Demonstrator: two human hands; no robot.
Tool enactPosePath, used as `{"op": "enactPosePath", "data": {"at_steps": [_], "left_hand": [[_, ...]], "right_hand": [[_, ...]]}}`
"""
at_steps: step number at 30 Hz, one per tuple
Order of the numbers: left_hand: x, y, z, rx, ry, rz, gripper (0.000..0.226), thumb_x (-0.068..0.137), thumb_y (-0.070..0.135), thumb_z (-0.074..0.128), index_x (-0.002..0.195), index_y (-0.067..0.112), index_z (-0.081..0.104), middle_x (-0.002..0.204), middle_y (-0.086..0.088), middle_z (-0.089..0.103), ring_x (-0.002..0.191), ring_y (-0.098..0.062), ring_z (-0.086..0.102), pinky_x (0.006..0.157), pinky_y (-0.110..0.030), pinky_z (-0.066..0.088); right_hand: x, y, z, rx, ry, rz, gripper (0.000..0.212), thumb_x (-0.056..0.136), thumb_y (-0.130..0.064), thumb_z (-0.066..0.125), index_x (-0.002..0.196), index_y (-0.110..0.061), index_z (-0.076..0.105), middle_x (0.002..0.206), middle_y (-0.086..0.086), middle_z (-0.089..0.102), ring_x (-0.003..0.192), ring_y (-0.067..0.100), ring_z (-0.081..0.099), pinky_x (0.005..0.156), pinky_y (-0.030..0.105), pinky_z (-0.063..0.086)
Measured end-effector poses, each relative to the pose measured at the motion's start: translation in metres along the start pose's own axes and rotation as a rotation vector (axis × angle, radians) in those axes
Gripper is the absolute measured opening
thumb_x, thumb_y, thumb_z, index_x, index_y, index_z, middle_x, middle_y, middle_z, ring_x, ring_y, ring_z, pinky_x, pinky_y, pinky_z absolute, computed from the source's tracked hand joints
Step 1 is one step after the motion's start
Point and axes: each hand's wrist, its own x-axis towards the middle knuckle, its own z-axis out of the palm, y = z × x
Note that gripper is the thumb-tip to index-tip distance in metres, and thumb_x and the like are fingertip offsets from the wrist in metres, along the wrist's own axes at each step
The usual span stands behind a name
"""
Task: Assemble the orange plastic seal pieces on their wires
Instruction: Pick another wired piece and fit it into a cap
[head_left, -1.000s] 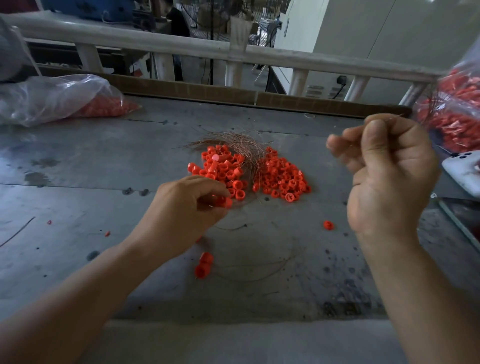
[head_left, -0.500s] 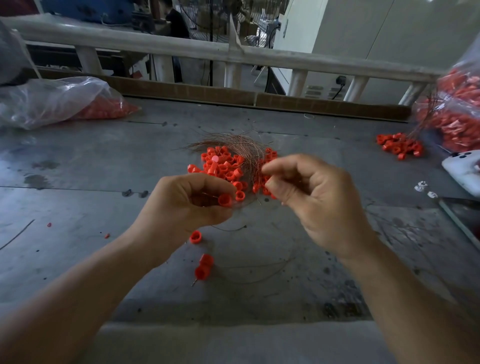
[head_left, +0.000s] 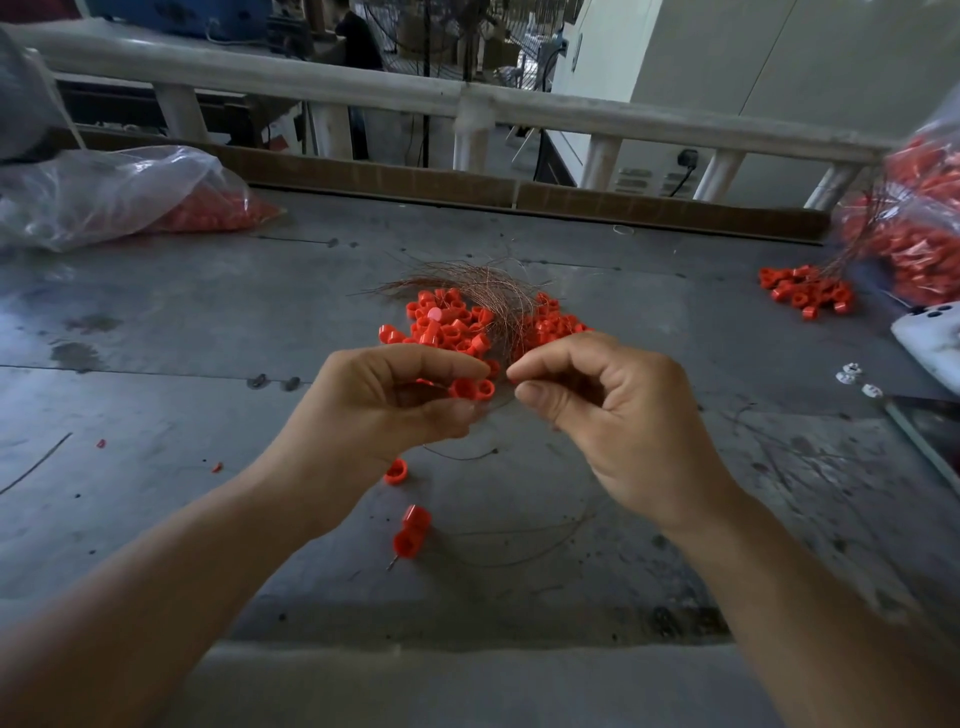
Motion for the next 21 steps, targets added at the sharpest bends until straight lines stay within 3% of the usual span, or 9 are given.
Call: {"op": "enactPosePath", "data": {"at_steps": [6, 11, 16, 21], "left_hand": [[-0.0015, 0.0012, 0.0, 0.055, 0.0, 0.027, 0.023, 0.057, 0.019, 0.069, 0.08, 0.017, 0.071, 0.075, -0.003, 0.072, 0.065, -0.01, 0.066, 0.062, -0.014, 0.051], [-0.002, 0.0031, 0.0038, 0.098, -0.006, 0.03, 0.029, 0.055, 0.032, 0.067, 0.076, 0.013, 0.071, 0.067, -0.005, 0.069, 0.058, -0.01, 0.064, 0.058, -0.017, 0.053], [-0.0015, 0.002, 0.0023, 0.083, -0.007, 0.025, 0.022, 0.055, 0.033, 0.067, 0.07, 0.018, 0.073, 0.065, -0.003, 0.069, 0.058, -0.009, 0.064, 0.057, -0.017, 0.052], [-0.0015, -0.0005, 0.002, 0.049, -0.005, 0.037, 0.028, 0.055, 0.014, 0.068, 0.083, 0.02, 0.071, 0.076, -0.003, 0.073, 0.067, -0.011, 0.069, 0.063, -0.015, 0.052]], "right_hand": [[-0.0002, 0.001, 0.0004, -0.028, -0.029, 0.017, 0.021, 0.079, -0.003, 0.066, 0.087, -0.023, 0.067, 0.078, -0.02, 0.059, 0.075, -0.009, 0.057, 0.068, 0.005, 0.041], [-0.0011, -0.0003, 0.0009, -0.011, -0.061, 0.022, 0.024, 0.079, -0.003, 0.066, 0.083, -0.026, 0.061, 0.074, -0.021, 0.059, 0.075, -0.007, 0.058, 0.068, 0.005, 0.042], [-0.0016, 0.0004, 0.0024, -0.095, -0.077, 0.002, 0.009, 0.079, -0.005, 0.067, 0.085, -0.012, 0.069, 0.076, -0.011, 0.062, 0.077, 0.0, 0.058, 0.068, 0.008, 0.043], [0.0003, -0.0005, -0.0028, -0.105, -0.012, 0.0, 0.015, 0.083, -0.004, 0.063, 0.079, -0.019, 0.062, 0.075, -0.013, 0.056, 0.072, -0.005, 0.053, 0.065, 0.005, 0.038]]}}
